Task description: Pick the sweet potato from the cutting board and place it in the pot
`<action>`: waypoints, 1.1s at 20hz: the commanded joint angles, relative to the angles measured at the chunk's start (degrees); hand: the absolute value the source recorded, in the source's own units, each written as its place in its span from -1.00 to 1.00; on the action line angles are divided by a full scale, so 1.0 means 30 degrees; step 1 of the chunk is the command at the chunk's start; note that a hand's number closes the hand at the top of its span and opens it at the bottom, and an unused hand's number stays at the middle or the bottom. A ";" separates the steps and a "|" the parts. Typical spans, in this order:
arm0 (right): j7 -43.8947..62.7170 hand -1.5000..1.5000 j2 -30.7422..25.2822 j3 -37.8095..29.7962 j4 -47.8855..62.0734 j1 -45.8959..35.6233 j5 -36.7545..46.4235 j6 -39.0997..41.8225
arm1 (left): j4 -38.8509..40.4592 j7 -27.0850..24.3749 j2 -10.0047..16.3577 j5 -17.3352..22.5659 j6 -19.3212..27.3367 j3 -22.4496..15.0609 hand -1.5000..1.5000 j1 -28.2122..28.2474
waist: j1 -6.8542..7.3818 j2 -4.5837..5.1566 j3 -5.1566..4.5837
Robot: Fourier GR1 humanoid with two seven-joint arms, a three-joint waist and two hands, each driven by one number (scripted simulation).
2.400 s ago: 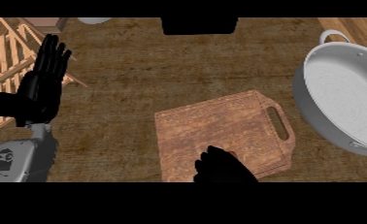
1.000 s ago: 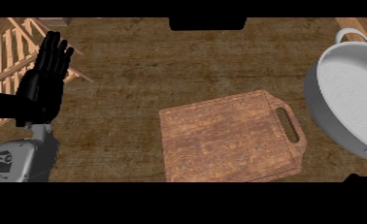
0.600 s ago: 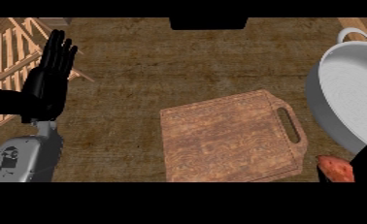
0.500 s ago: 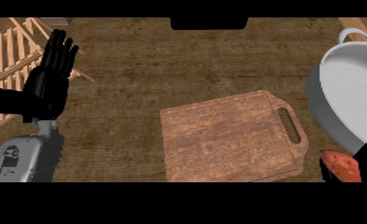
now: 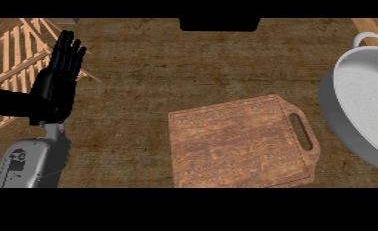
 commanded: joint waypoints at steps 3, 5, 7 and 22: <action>-0.5192 1.00 -0.2496 -0.1388 0.9207 -0.3420 -0.1450 0.1009 | -0.0006 0.0860 0.0528 0.0059 -0.0151 0.0314 0.00 -0.0640 | 0.0183 0.0001 -0.0040; -0.5492 1.00 -0.3141 -0.1107 1.1184 -0.3819 -0.1765 0.2519 | -0.0438 0.0685 0.0383 0.0219 -0.0183 0.0346 0.00 -0.0378 | 0.0226 -0.0007 -0.0049; -0.4309 1.00 -0.3294 -0.0597 1.2649 -0.5251 -0.2309 0.4247 | -0.0018 0.0305 -0.0077 -0.0183 -0.0087 -0.0191 0.00 -0.0355 | 0.0300 0.0007 -0.0061; -1.1512 -1.00 -0.2371 -0.2219 1.9990 -0.8982 -0.6002 0.8012 | 0.0002 0.0142 0.0489 0.0432 -0.0770 0.0999 0.00 0.0260 | -0.0216 -0.0150 -0.0075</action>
